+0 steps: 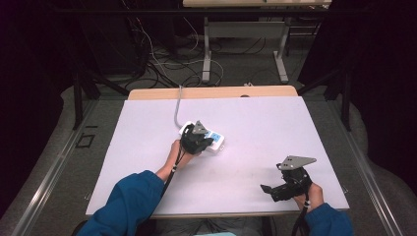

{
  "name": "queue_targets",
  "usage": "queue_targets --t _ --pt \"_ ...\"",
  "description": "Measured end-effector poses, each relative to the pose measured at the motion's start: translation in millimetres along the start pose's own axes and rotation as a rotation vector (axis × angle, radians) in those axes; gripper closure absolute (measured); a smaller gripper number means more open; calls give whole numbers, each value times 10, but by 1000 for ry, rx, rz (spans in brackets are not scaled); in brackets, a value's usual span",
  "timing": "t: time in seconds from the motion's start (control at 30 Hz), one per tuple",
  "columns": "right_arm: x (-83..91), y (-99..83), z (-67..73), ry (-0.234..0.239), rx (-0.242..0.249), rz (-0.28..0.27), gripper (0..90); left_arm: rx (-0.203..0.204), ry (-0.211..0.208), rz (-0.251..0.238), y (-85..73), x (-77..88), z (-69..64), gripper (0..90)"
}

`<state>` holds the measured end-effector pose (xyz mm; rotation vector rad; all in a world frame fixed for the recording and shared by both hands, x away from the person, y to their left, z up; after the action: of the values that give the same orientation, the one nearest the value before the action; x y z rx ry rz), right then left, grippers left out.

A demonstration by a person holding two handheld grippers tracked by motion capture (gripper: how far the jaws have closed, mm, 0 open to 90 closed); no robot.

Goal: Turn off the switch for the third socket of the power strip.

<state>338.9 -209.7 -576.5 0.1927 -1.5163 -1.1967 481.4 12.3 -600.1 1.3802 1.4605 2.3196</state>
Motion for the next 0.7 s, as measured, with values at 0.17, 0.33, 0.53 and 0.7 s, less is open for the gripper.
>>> queue_targets --t 0.17,0.33,0.53,0.7 --pt "3 0 -6 -8 -2 0 42 1 -2 -1 0 -1 -1 900" --pt "3 1 -9 -7 5 3 42 -4 1 1 0 3 -4 900" --pt "2 2 -7 -7 0 -1 42 -12 0 2 -1 4 6 900" --pt "3 4 -8 -6 3 0 42 -12 5 -3 0 2 5 900"
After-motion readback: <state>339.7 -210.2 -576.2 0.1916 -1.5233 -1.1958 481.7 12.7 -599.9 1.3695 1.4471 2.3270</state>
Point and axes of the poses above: each handheld gripper's, and its own axes: x roughly backward along the jaws, y roughly out of its top, z roughly to its left, the point moved 9 cm from there along -x, roughly forward along the jaws, and after that the axes turned 12 degrees about y, right-handed, at the moved point
